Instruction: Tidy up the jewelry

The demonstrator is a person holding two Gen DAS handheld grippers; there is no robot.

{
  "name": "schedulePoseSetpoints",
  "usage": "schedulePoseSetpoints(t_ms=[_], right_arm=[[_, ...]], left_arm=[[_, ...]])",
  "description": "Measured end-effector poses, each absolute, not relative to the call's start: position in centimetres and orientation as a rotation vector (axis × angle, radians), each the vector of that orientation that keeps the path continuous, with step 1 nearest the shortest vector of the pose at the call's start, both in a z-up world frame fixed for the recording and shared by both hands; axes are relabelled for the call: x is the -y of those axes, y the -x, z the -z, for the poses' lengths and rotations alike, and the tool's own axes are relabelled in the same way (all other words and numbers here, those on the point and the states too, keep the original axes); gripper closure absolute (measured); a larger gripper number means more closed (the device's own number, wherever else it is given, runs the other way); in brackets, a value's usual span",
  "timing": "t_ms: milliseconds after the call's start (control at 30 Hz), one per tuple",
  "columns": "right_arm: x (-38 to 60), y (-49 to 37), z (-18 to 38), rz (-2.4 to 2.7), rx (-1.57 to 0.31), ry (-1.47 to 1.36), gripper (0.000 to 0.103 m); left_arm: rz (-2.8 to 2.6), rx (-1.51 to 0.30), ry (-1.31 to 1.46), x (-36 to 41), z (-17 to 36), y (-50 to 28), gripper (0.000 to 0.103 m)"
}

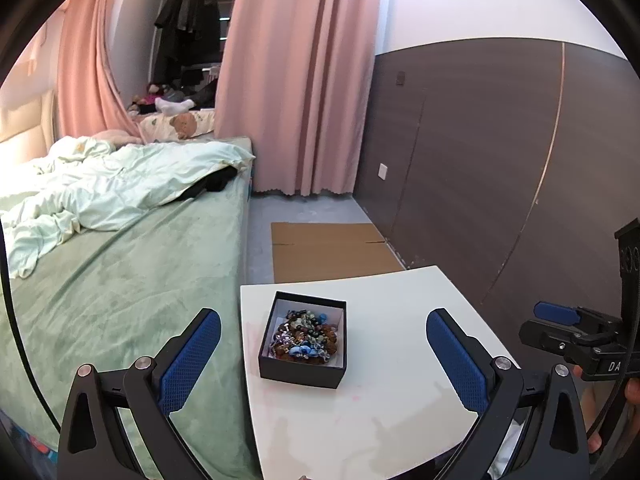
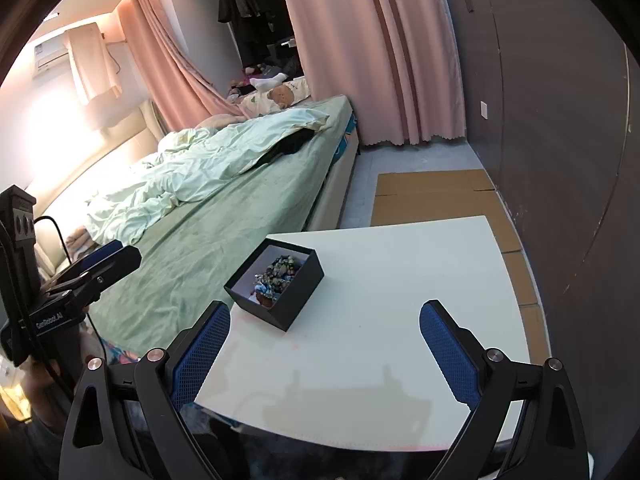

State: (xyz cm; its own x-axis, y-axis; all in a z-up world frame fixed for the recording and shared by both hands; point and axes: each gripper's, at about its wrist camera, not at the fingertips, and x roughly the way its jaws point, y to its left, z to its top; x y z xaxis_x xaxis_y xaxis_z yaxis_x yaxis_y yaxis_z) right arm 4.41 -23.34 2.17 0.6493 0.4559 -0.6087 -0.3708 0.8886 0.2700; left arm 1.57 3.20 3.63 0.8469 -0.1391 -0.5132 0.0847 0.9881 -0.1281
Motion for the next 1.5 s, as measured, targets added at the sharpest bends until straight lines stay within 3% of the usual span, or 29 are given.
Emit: schedulePoseSetpoints(t_ms=[1500], right_arm=[[23.3, -5.5, -2.1, -0.445, -0.707, -0.128, 0.007]], left_arm=[[0.101, -0.551, 0.106, -3.2, -3.1, -2.1, 0.0]])
